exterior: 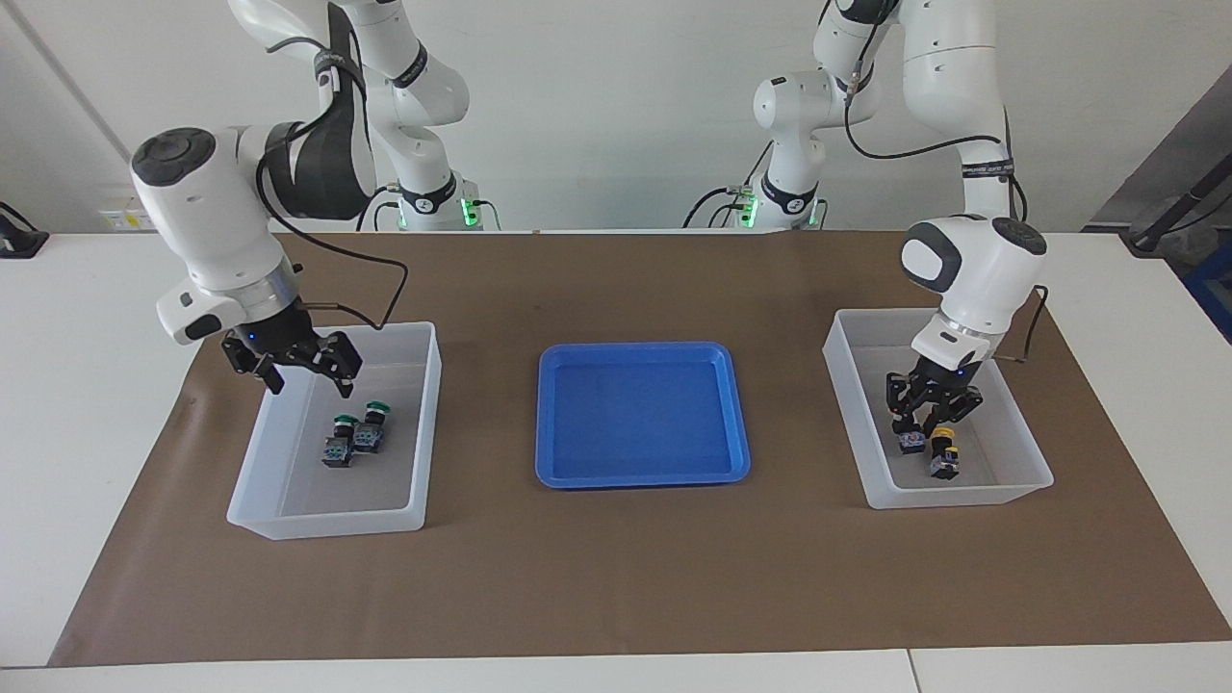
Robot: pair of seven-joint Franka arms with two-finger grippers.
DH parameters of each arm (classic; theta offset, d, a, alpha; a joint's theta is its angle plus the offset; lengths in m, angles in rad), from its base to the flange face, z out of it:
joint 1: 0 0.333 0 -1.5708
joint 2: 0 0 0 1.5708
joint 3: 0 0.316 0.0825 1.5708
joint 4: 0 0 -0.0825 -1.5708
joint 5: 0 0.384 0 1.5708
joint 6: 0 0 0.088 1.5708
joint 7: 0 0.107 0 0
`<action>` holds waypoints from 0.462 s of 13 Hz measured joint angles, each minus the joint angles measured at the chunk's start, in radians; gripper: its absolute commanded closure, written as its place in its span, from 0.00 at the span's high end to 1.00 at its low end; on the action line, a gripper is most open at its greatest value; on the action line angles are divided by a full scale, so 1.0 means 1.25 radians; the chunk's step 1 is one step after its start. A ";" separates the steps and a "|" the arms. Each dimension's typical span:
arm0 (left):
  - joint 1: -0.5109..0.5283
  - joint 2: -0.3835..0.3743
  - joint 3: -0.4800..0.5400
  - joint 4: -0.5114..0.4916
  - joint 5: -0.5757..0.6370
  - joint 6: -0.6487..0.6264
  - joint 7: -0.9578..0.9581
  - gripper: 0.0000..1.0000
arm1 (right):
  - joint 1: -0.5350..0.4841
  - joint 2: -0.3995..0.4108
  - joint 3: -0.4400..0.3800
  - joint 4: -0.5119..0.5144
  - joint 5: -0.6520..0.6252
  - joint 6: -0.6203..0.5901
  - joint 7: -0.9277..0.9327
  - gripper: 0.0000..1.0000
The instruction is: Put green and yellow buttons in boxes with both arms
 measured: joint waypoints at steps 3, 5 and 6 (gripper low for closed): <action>-0.001 -0.005 -0.003 0.006 -0.001 -0.013 -0.001 0.83 | -0.011 -0.089 -0.004 0.013 -0.004 -0.092 0.001 1.00; -0.001 -0.018 -0.003 0.026 -0.003 -0.059 -0.002 1.00 | -0.019 -0.125 -0.011 0.043 -0.004 -0.182 0.003 1.00; -0.001 -0.031 -0.003 0.037 -0.003 -0.086 -0.006 1.00 | -0.026 -0.137 -0.014 0.058 -0.004 -0.216 0.003 1.00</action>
